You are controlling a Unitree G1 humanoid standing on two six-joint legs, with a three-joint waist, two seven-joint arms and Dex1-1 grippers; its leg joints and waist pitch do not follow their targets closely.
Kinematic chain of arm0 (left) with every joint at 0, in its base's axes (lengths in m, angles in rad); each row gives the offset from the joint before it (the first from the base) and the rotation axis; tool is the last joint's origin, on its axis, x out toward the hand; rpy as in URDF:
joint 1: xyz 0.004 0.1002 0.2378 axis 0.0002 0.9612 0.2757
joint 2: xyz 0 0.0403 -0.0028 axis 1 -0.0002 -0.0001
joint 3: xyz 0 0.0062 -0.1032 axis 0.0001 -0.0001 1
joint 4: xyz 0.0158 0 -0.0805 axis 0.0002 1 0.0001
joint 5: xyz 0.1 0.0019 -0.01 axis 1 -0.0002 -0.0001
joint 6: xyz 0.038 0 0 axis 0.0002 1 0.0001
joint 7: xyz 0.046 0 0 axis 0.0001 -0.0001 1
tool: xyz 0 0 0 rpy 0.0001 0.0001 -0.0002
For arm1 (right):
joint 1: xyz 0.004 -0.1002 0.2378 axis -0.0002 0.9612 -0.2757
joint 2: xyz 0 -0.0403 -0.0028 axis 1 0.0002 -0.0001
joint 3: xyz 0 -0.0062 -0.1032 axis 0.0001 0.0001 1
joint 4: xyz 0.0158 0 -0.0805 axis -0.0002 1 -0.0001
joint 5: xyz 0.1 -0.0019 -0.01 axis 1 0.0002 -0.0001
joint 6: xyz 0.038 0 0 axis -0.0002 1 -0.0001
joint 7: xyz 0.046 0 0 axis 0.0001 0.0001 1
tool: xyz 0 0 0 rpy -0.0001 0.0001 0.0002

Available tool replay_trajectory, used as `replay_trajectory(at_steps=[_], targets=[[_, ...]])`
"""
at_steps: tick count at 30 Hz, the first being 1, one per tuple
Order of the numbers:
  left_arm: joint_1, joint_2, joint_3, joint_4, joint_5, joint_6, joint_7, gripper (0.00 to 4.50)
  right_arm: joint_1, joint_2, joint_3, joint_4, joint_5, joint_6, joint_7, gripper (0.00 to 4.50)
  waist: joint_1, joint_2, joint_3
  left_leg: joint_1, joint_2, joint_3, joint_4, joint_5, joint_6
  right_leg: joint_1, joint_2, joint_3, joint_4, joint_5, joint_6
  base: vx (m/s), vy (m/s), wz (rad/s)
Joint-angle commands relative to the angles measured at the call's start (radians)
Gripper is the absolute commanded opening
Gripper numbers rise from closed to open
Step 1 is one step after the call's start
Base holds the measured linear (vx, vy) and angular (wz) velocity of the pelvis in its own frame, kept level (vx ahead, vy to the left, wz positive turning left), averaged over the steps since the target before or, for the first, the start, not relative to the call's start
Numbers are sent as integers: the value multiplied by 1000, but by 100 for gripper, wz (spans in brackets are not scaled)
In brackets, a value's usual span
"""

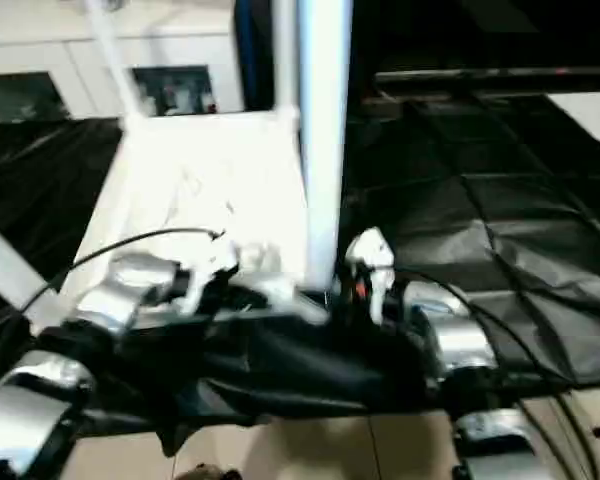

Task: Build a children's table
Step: Rotate leg to tighten

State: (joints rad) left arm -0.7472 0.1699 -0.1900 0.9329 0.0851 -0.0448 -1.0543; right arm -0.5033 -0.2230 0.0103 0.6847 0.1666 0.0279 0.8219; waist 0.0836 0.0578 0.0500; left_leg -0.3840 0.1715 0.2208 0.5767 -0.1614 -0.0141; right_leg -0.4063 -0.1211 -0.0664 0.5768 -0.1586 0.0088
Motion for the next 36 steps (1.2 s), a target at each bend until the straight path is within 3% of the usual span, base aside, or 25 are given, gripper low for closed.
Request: replay_trajectory(at_steps=[1,3,9,14,16,20,21,24,26,28,31,36], targets=[[-31,-50,30,5,-14,7,119,0,-2,46,18,40,-32,2,-103,261,-6,-12,-61,24,56,-47,-84,-429,-31,35,-45,28,-79,-436,-187,0,0,0],[-44,-77,33,19,-4,16,200,0,-11,73,8,64,-48,-6,-198,260,-10,-9,-62,27,55,-44,-81,-425,-18,30,-44,31,-82,-401,-191,0,0,0],[-62,-152,32,51,11,18,326,0,-47,151,-6,134,-95,-52,-411,260,-21,-11,-67,20,50,-40,-77,-377,10,35,-39,28,-77,-326,-206,0,0,0],[-54,-162,23,41,5,10,295,0,-39,157,34,123,-115,-97,-358,260,-20,-7,-69,17,50,-37,-73,-342,52,38,-41,27,-79,-322,-208,0,0,0],[-50,-153,24,36,-4,-2,258,0,-42,141,21,113,-96,-116,-320,316,-20,-9,-70,17,51,-37,-73,-343,56,39,-40,26,-79,-324,-208,0,0,0],[-36,-126,16,16,-29,-27,157,0,-54,95,30,109,-92,-145,-244,346,-18,-11,-71,12,51,-35,-69,-306,74,43,-41,25,-72,-281,-222,0,0,0],[-31,-120,15,10,-35,-30,130,0,-55,87,29,105,-84,-147,-218,371,-18,-17,-71,11,51,-34,-68,-303,79,44,-40,25,-72,-279,-224,0,0,0],[-16,-93,3,-13,-45,-37,47,0,-54,49,47,90,-86,-154,-133,371,-9,-13,-72,10,55,-32,-64,-280,98,44,-40,23,-67,-266,-238,0,0,0],[13,-30,-17,-51,-61,-29,-119,0,-37,-36,77,25,-47,-145,98,371,0,-15,-72,12,57,-30,-63,-275,111,45,-40,24,-66,-267,-243,0,0,0],[20,-14,-23,-62,-69,-19,-163,0,-33,-57,83,6,-34,-133,155,371,11,-11,-72,16,61,-30,-63,-267,115,40,-39,26,-63,-251,-247,0,0,0],[41,39,-44,-99,-82,13,-292,0,-29,-113,95,-39,1,-79,307,371,17,-12,-72,17,64,-31,-67,-274,102,40,-37,27,-56,-235,-258,0,0,0],[54,80,-62,-121,-77,29,-363,0,-34,-150,120,-36,-11,-62,371,371,21,-12,-72,21,65,-30,-69,-291,77,37,-39,30,-56,-235,-266,0,0,0]])
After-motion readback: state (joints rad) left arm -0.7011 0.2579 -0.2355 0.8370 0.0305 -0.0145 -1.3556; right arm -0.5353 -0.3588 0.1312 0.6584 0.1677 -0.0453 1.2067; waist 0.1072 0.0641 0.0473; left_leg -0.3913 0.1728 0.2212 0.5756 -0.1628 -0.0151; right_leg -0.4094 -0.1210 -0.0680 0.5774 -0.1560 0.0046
